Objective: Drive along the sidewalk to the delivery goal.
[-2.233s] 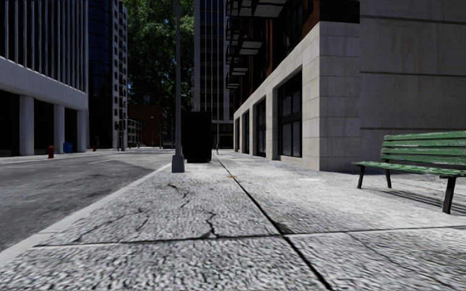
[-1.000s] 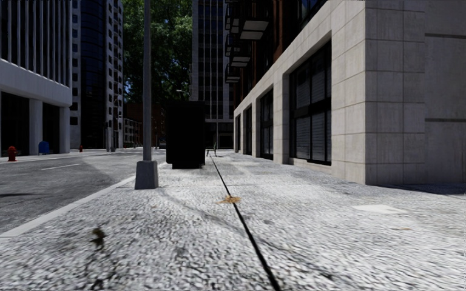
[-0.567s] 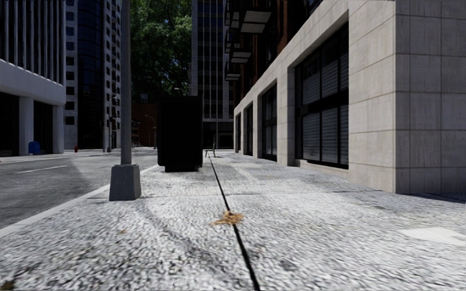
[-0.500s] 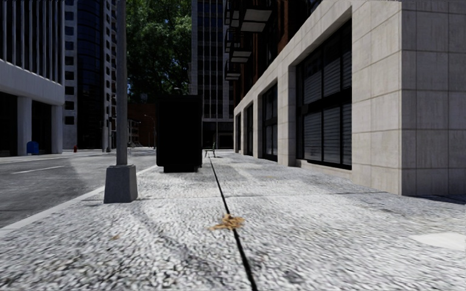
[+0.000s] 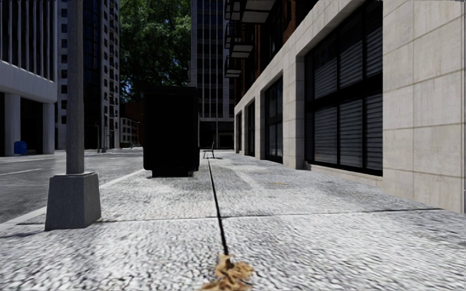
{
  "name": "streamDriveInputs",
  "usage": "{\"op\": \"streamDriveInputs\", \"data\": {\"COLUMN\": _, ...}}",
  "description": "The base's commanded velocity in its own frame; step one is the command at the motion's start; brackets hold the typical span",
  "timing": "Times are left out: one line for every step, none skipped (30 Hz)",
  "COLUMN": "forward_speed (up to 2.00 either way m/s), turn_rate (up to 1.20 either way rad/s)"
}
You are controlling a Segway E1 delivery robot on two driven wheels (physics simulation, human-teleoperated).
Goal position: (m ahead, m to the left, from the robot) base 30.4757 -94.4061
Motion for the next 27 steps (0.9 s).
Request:
{"op": "streamDriveInputs", "data": {"forward_speed": 2.00, "turn_rate": 0.00}}
{"op": "streamDriveInputs", "data": {"forward_speed": 2.00, "turn_rate": 0.00}}
{"op": "streamDriveInputs", "data": {"forward_speed": 2.00, "turn_rate": 0.00}}
{"op": "streamDriveInputs", "data": {"forward_speed": 2.00, "turn_rate": 0.00}}
{"op": "streamDriveInputs", "data": {"forward_speed": 2.00, "turn_rate": 0.00}}
{"op": "streamDriveInputs", "data": {"forward_speed": 2.00, "turn_rate": 0.00}}
{"op": "streamDriveInputs", "data": {"forward_speed": 2.00, "turn_rate": 0.00}}
{"op": "streamDriveInputs", "data": {"forward_speed": 2.00, "turn_rate": 0.00}}
{"op": "streamDriveInputs", "data": {"forward_speed": 2.00, "turn_rate": 0.00}}
{"op": "streamDriveInputs", "data": {"forward_speed": 2.00, "turn_rate": 0.00}}
{"op": "streamDriveInputs", "data": {"forward_speed": 2.00, "turn_rate": 0.00}}
{"op": "streamDriveInputs", "data": {"forward_speed": 2.00, "turn_rate": 0.00}}
{"op": "streamDriveInputs", "data": {"forward_speed": 2.00, "turn_rate": 0.00}}
{"op": "streamDriveInputs", "data": {"forward_speed": 2.00, "turn_rate": 0.00}}
{"op": "streamDriveInputs", "data": {"forward_speed": 2.00, "turn_rate": 0.00}}
{"op": "streamDriveInputs", "data": {"forward_speed": 2.00, "turn_rate": 0.00}}
{"op": "streamDriveInputs", "data": {"forward_speed": 2.00, "turn_rate": 0.00}}
{"op": "streamDriveInputs", "data": {"forward_speed": 2.00, "turn_rate": 0.00}}
{"op": "streamDriveInputs", "data": {"forward_speed": 2.00, "turn_rate": 0.00}}
{"op": "streamDriveInputs", "data": {"forward_speed": 2.00, "turn_rate": 0.00}}
{"op": "streamDriveInputs", "data": {"forward_speed": 2.00, "turn_rate": 0.00}}
{"op": "streamDriveInputs", "data": {"forward_speed": 2.00, "turn_rate": 0.00}}
{"op": "streamDriveInputs", "data": {"forward_speed": 2.00, "turn_rate": 0.00}}
{"op": "streamDriveInputs", "data": {"forward_speed": 2.00, "turn_rate": 0.00}}
{"op": "streamDriveInputs", "data": {"forward_speed": 2.00, "turn_rate": 0.00}}
{"op": "streamDriveInputs", "data": {"forward_speed": 2.00, "turn_rate": 0.00}}
{"op": "streamDriveInputs", "data": {"forward_speed": 2.00, "turn_rate": 0.00}}
